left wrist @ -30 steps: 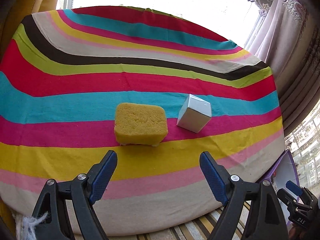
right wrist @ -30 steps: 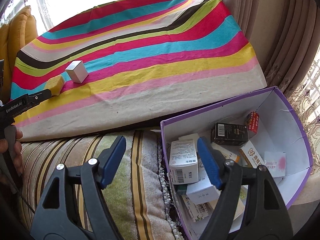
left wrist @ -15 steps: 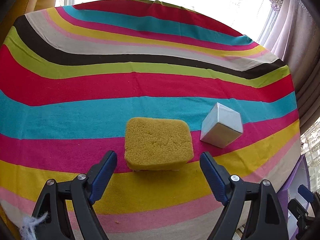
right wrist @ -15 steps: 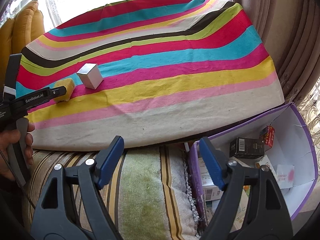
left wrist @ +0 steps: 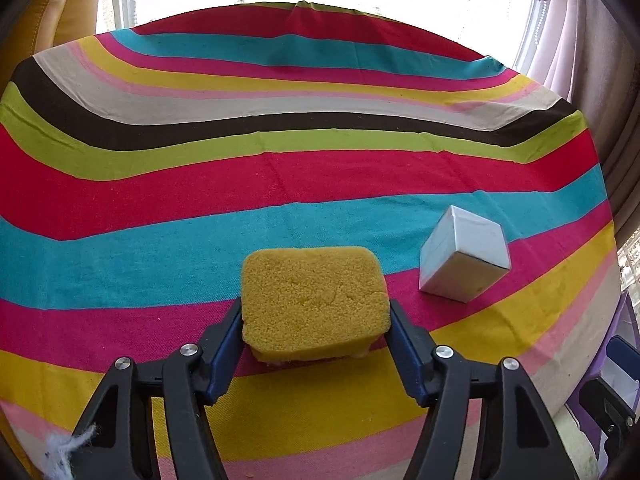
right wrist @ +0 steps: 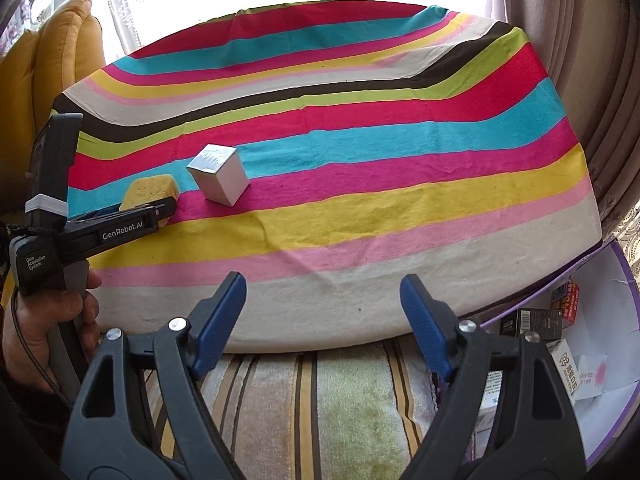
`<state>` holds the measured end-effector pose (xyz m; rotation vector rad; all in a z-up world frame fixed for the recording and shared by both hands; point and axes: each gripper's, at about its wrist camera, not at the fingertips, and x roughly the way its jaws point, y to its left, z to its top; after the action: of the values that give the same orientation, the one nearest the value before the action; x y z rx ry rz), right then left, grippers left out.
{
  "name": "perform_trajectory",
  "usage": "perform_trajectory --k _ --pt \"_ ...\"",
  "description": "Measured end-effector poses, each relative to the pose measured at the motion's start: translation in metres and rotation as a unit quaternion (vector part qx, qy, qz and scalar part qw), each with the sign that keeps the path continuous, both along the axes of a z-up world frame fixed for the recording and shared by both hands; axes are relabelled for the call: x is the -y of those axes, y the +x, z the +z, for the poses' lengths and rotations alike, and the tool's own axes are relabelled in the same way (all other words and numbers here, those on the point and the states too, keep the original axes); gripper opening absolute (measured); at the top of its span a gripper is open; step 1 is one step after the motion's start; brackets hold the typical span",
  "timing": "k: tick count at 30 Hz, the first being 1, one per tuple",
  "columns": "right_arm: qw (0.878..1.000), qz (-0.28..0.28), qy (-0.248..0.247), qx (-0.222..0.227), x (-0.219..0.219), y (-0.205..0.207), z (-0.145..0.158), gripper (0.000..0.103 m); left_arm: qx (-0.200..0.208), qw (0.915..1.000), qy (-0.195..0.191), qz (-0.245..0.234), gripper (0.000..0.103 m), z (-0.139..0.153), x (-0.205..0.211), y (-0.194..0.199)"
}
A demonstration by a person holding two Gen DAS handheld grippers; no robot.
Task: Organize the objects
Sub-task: 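Grasp the yellow sponge with the left tool while the right tool grasps the white cube box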
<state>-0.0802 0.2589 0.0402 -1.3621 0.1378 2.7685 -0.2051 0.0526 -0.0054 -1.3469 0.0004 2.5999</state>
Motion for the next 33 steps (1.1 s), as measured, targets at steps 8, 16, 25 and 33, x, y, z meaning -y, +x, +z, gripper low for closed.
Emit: perform_trajectory --k 8,16,25,33 --pt "1.0 0.019 0.004 -0.013 0.038 -0.029 -0.001 0.082 -0.02 0.9988 -0.004 0.044 0.065 0.003 0.028 0.007" --pt "0.999 0.016 0.012 -0.025 0.074 -0.062 -0.009 0.082 -0.029 0.9908 0.014 0.132 0.065 0.003 0.085 0.012" --pt "0.999 -0.006 0.032 -0.03 0.098 -0.098 -0.027 0.082 -0.033 0.988 0.022 0.149 0.065 -0.001 0.094 0.013" --pt "0.998 -0.018 0.054 -0.016 0.102 -0.117 -0.042 0.06 -0.039 0.9885 0.009 0.146 0.065 -0.003 0.088 0.009"
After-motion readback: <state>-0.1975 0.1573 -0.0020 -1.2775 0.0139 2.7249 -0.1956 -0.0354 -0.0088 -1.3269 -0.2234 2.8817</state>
